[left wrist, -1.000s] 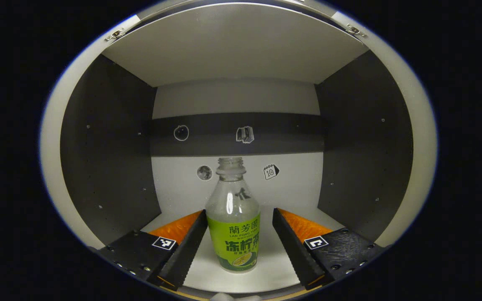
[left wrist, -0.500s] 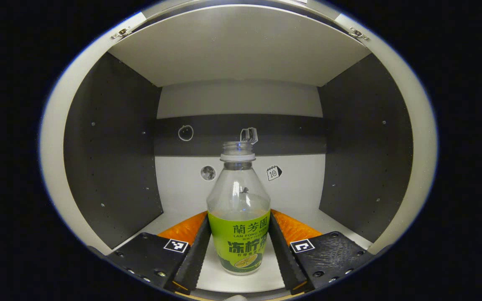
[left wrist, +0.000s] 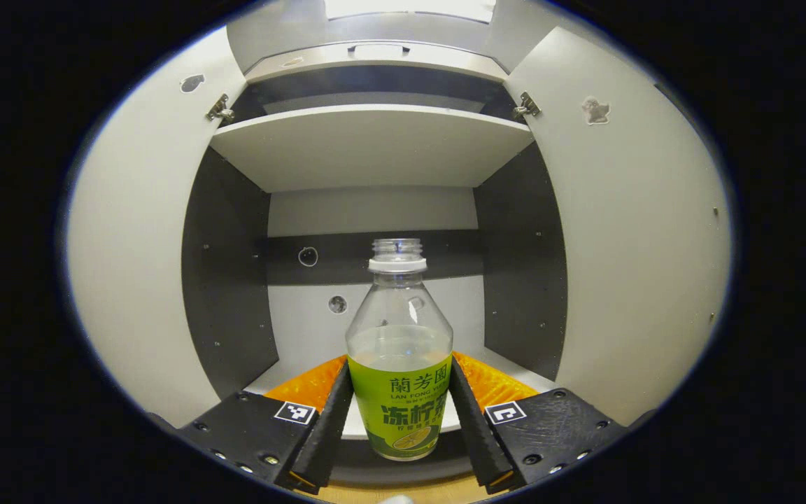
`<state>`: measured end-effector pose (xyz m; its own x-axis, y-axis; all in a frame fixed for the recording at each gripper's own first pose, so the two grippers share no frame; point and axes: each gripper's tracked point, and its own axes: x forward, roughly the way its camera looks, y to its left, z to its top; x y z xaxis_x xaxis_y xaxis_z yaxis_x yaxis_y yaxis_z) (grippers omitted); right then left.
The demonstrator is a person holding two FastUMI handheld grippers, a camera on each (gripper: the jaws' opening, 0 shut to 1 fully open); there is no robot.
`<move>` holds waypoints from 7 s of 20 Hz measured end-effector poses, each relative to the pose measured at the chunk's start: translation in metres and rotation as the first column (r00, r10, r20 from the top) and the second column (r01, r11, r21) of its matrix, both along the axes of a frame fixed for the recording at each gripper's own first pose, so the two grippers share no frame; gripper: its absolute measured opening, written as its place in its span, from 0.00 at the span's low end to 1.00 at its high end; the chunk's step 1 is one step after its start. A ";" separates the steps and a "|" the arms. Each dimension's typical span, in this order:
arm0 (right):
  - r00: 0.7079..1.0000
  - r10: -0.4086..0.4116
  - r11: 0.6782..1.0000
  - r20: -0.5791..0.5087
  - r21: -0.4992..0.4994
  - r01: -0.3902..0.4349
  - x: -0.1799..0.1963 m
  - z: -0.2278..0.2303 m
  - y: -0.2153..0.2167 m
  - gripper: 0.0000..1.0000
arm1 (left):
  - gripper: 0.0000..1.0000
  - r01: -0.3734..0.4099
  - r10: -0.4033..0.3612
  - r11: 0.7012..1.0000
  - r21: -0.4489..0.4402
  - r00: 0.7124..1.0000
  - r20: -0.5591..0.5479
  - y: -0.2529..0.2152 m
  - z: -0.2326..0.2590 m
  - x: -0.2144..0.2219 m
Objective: Grasp the bottle in the cabinet with the left hand and place it on the coaster, then close the right door with the right hand and the left door with the left hand.
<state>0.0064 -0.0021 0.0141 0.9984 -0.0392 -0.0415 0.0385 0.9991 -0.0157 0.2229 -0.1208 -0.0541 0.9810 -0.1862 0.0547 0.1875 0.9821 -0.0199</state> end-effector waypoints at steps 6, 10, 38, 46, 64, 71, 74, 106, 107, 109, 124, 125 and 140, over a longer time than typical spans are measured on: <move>0.999 -0.030 1.000 -0.040 0.005 0.031 -0.018 -0.026 -0.020 0.82 | 0.73 0.006 -0.007 1.000 -0.007 0.999 -0.049 0.008 -0.049 -0.065; 0.997 -0.040 0.999 -0.073 0.015 0.041 -0.021 -0.038 -0.029 0.82 | 0.73 0.042 -0.044 0.999 -0.013 0.993 -0.114 0.004 -0.109 -0.103; 0.985 -0.001 0.997 -0.172 -0.070 -0.011 -0.016 -0.072 -0.016 0.82 | 0.73 0.304 -0.297 0.953 0.004 0.933 -0.202 -0.049 -0.322 -0.185; 0.987 0.000 0.998 -0.158 -0.070 -0.011 -0.019 -0.068 -0.012 0.82 | 0.93 0.296 -0.285 0.955 0.030 0.938 -0.200 -0.042 -0.307 -0.190; 0.998 0.041 0.999 -0.039 -0.027 -0.042 -0.035 -0.037 0.006 0.82 | 0.96 0.061 -0.058 0.998 0.035 0.995 -0.078 0.052 -0.068 -0.188; 0.998 0.066 0.998 -0.004 0.010 -0.066 -0.025 -0.029 0.007 0.82 | 0.96 -0.100 0.099 0.995 -0.003 0.987 -0.122 0.139 -0.024 -0.224; 0.998 0.065 0.998 -0.015 0.019 -0.065 -0.021 -0.033 0.000 0.82 | 0.96 -0.155 0.157 0.987 0.030 0.980 -0.121 0.160 -0.016 -0.242; 0.988 0.156 0.986 -0.003 -0.052 -0.156 0.081 0.019 -0.073 0.81 | 0.96 -0.280 0.286 0.958 0.057 0.942 -0.173 0.128 -0.020 -0.266; 0.985 0.171 0.984 0.003 -0.053 -0.171 0.084 0.018 -0.062 0.81 | 0.96 -0.285 0.291 0.957 0.056 0.941 -0.173 0.130 -0.020 -0.267; 0.979 0.202 0.978 0.000 -0.055 -0.202 0.095 0.013 -0.042 0.81 | 0.96 -0.290 0.295 0.955 0.054 0.939 -0.177 0.133 -0.021 -0.265; 0.977 0.212 0.977 -0.020 0.016 -0.212 0.047 -0.004 -0.009 0.81 | 0.96 -0.319 0.319 0.947 0.029 0.932 -0.170 0.187 -0.018 -0.250; 0.978 0.206 0.978 -0.022 0.015 -0.206 0.041 -0.007 -0.008 0.81 | 0.96 -0.330 0.331 0.943 0.037 0.929 -0.165 0.200 -0.018 -0.248; 0.983 0.118 0.993 -0.140 0.021 -0.116 -0.023 -0.060 -0.003 0.81 | 0.96 -0.471 0.476 0.879 0.068 0.875 -0.088 0.369 0.016 -0.159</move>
